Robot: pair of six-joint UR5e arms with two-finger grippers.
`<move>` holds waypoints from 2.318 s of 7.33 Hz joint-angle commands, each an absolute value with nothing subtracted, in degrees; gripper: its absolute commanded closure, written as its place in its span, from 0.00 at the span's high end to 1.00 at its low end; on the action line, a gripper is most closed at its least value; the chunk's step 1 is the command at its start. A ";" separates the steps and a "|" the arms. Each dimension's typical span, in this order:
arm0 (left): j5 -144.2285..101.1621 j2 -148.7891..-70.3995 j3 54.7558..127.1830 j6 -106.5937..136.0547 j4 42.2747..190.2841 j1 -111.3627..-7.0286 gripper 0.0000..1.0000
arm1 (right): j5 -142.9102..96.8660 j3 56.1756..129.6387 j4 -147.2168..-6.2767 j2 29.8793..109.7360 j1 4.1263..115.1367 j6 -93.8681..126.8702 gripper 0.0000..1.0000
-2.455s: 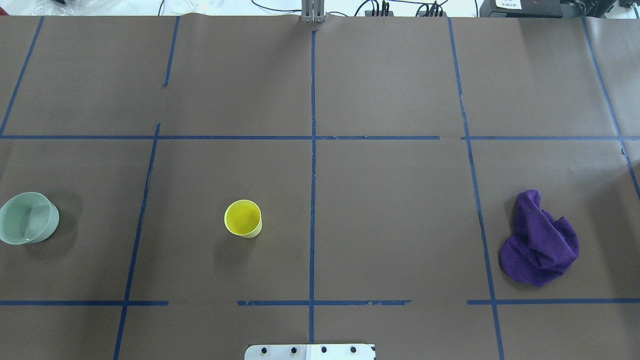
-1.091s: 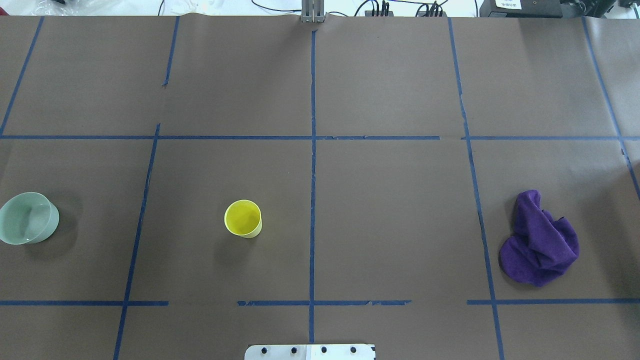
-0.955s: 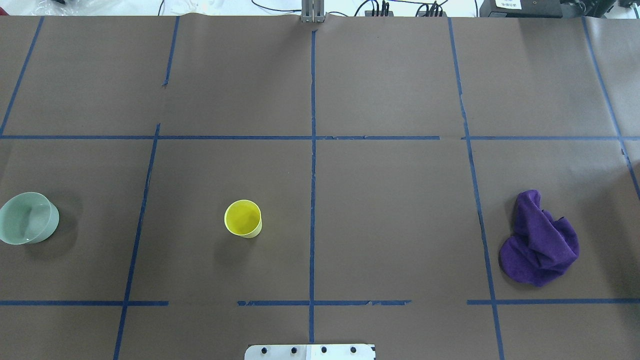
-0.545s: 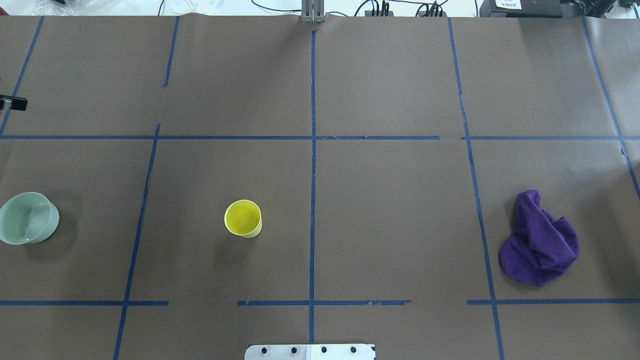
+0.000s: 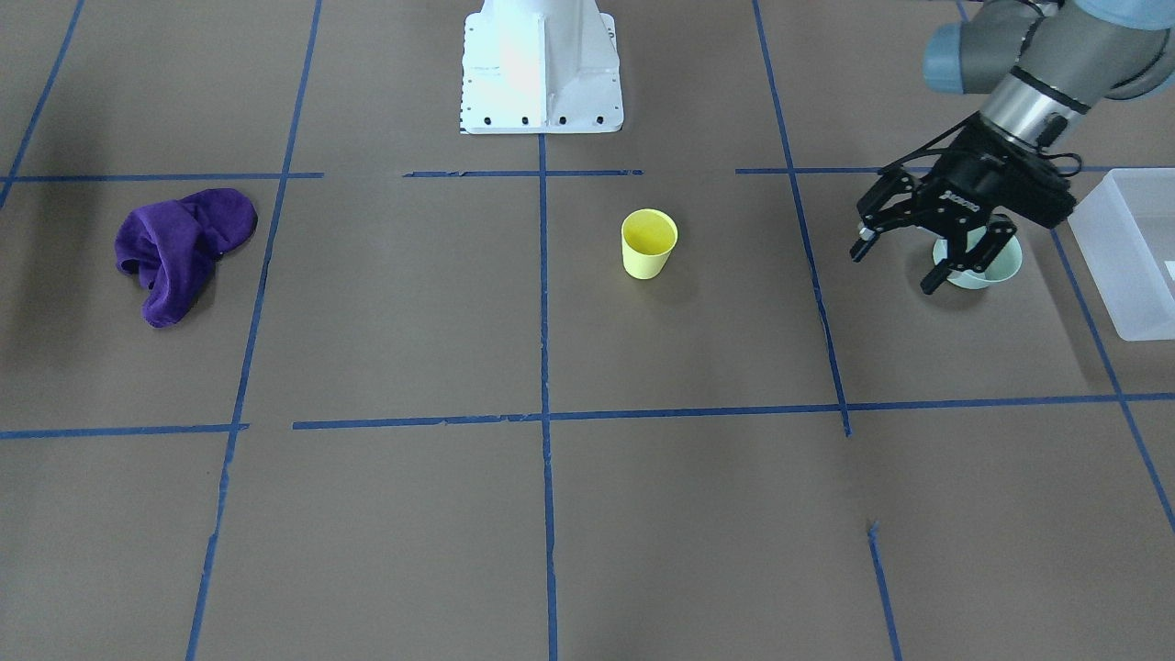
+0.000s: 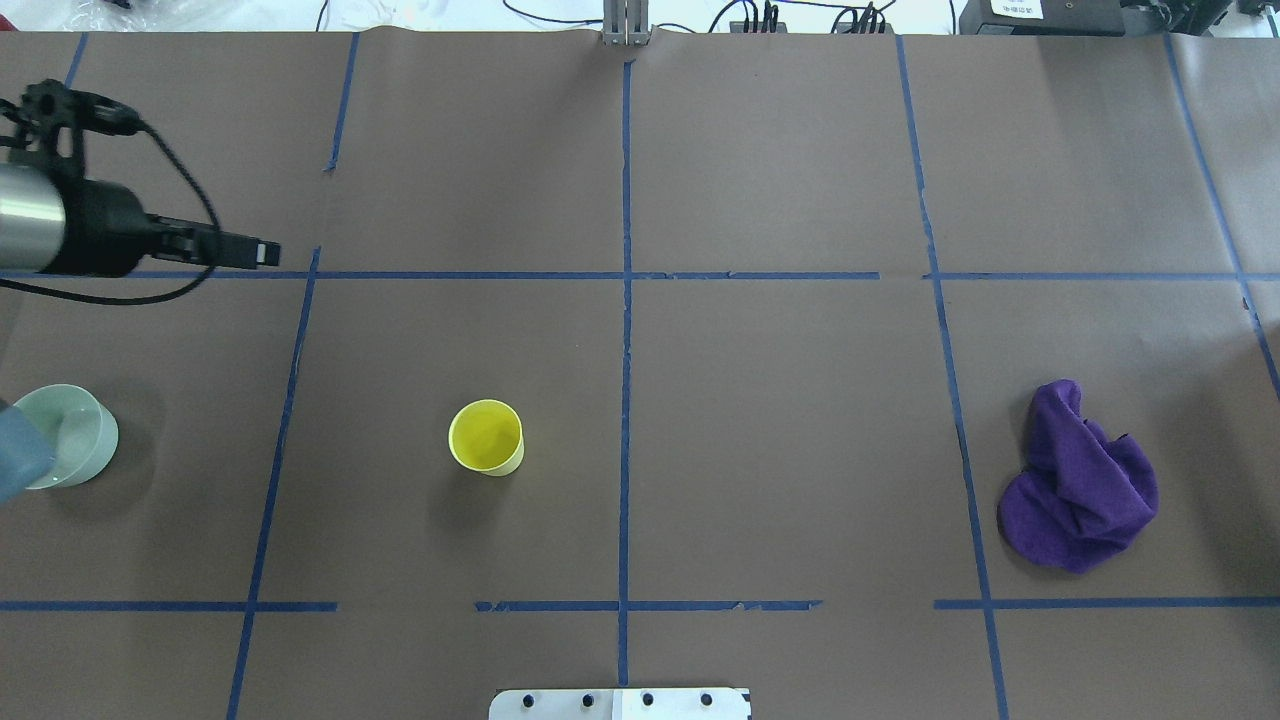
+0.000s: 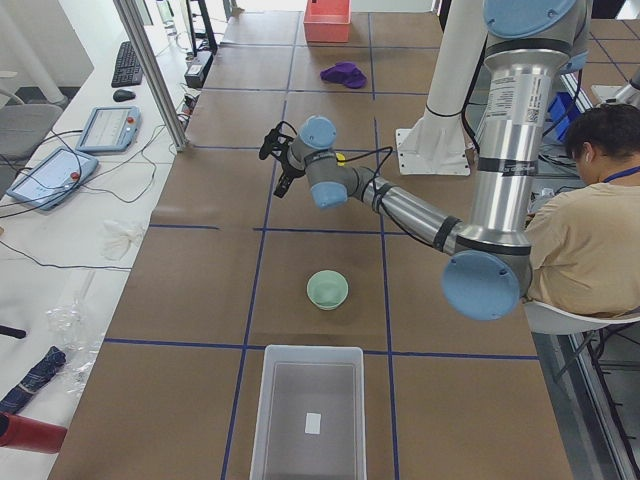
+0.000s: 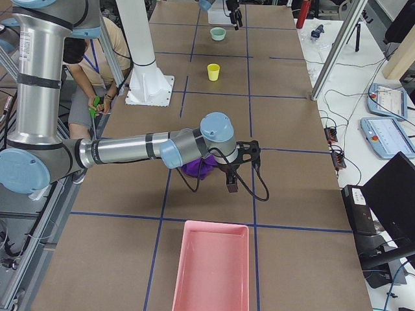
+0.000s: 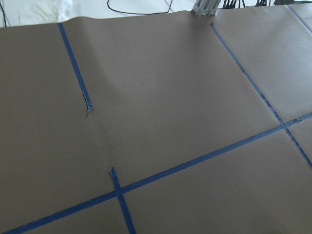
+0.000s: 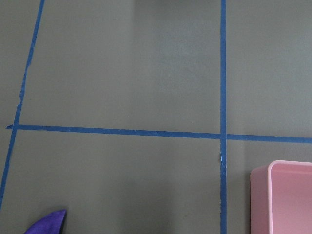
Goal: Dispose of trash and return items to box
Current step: 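Reach the left gripper to the yellow cup and grasp its rim, then lift the yellow cup with the left gripper toward the clear box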
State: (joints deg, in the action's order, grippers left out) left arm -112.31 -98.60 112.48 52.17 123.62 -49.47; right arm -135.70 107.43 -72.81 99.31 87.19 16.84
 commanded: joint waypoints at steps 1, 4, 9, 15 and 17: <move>-104.16 -105.72 116.89 63.23 109.35 -38.19 1.00 | -135.53 106.79 -65.77 100.55 87.19 17.40 1.00; -97.23 -107.04 113.84 79.58 107.33 -26.92 0.94 | -135.44 106.79 -65.65 100.46 86.31 17.05 1.00; -93.97 -107.93 111.18 86.57 106.96 -22.50 0.05 | -135.35 106.79 -65.65 100.63 86.31 16.96 1.00; -101.29 -103.99 120.91 64.41 102.23 -37.03 0.00 | -135.09 106.79 -62.16 100.46 85.96 16.35 1.00; -110.43 -94.71 124.09 37.85 102.57 -53.45 0.00 | -133.86 106.70 -58.63 100.02 83.51 15.21 1.00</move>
State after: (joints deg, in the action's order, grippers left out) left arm -104.85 -100.25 122.06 54.16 102.59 -43.60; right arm -134.50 106.73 -60.53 100.21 84.83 15.71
